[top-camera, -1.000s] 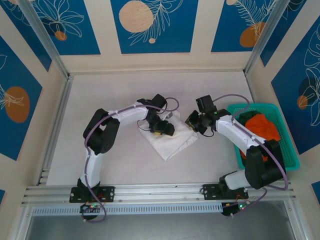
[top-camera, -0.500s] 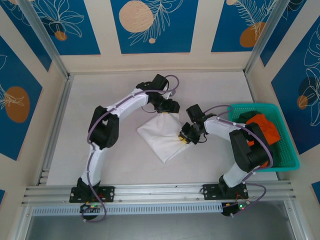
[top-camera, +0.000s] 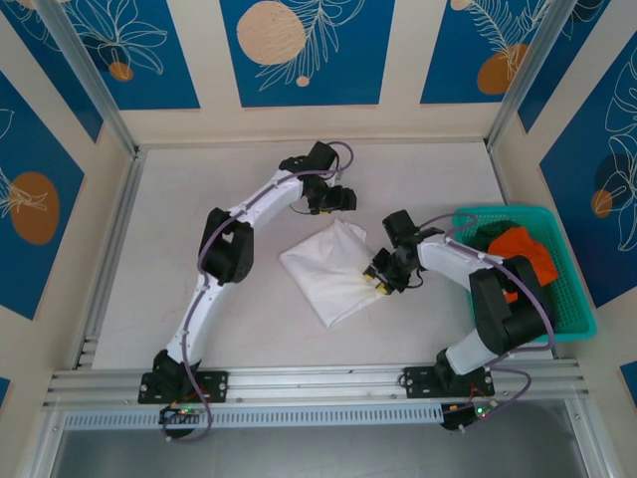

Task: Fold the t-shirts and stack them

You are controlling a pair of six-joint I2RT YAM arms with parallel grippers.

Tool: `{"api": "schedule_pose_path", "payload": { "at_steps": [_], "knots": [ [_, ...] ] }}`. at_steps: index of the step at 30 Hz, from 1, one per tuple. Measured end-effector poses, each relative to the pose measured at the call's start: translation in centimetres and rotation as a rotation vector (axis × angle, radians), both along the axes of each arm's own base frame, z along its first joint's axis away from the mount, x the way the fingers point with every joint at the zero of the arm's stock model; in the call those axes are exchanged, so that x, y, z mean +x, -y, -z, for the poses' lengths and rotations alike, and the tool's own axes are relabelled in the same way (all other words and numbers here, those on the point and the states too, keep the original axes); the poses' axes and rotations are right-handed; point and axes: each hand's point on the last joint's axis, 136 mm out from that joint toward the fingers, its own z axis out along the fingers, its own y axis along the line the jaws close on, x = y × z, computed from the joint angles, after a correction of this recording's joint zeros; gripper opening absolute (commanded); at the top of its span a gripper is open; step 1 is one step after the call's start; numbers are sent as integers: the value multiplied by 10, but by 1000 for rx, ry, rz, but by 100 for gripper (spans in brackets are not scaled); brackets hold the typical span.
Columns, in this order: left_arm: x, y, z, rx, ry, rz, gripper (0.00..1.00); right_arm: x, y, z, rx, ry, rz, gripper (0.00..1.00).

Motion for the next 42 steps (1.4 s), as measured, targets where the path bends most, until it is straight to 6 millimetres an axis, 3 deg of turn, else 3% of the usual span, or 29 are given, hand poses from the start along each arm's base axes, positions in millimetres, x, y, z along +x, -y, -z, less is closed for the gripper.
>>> {"api": "schedule_pose_path", "payload": {
  "at_steps": [5,10,14,19,22,24,29,31,37,39,42],
  "knots": [
    [13,-26,-31,-10,63,16,89,3,4,-28,20,94,-13,58],
    [-20,-63,-55,-11,70,165,89,8,2,-63,59,233,-47,67],
    [-58,-78,-32,6,8,284,88,7,5,-87,83,337,-63,70],
    [-82,-72,14,33,-82,390,84,-1,10,-97,108,386,-61,71],
    [-94,-64,37,55,-120,443,76,-4,13,-94,107,374,-58,71],
    [-92,-64,39,82,-106,459,69,-7,14,-92,104,367,-59,71],
    [-97,-56,52,195,-73,504,12,-18,19,-95,105,374,-53,71],
    [-96,-54,52,238,-50,505,3,-21,20,-98,107,381,-53,71],
    [-77,-67,49,353,20,444,0,-29,22,-99,105,362,-46,71],
    [-63,-82,48,392,39,393,0,-32,23,-98,103,347,-44,71],
    [-35,-124,46,470,65,294,0,-35,23,-102,105,335,-46,70]
  ]
}}
